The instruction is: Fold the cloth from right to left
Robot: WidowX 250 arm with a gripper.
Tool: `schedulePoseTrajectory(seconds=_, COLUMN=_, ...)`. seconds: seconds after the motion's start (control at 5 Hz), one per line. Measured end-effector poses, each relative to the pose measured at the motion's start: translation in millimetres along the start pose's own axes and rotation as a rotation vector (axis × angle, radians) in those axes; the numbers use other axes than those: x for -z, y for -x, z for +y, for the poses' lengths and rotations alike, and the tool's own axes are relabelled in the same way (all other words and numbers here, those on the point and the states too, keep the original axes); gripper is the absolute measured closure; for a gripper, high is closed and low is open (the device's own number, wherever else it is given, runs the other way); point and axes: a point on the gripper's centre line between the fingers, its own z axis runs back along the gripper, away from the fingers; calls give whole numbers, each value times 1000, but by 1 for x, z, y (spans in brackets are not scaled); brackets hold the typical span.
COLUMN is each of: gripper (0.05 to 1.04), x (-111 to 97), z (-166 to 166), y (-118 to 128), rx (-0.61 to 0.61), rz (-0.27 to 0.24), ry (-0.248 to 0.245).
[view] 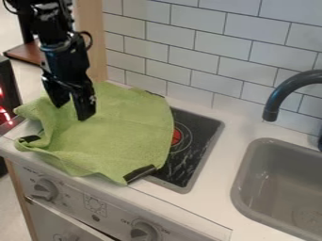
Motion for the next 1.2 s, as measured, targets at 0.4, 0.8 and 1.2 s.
schedulePoseTrajectory(seconds=0.4, gripper=85, x=13, z=-58, y=-11, rx=168, rz=3, ry=4)
schedulePoseTrajectory(seconds=0.8, gripper=85, x=21, z=-99, y=-25, rx=273, rz=-23, ry=24)
schedulePoseTrajectory(seconds=1.2, gripper=85, x=45, z=-116, y=-22, rx=308, rz=6, ry=-27)
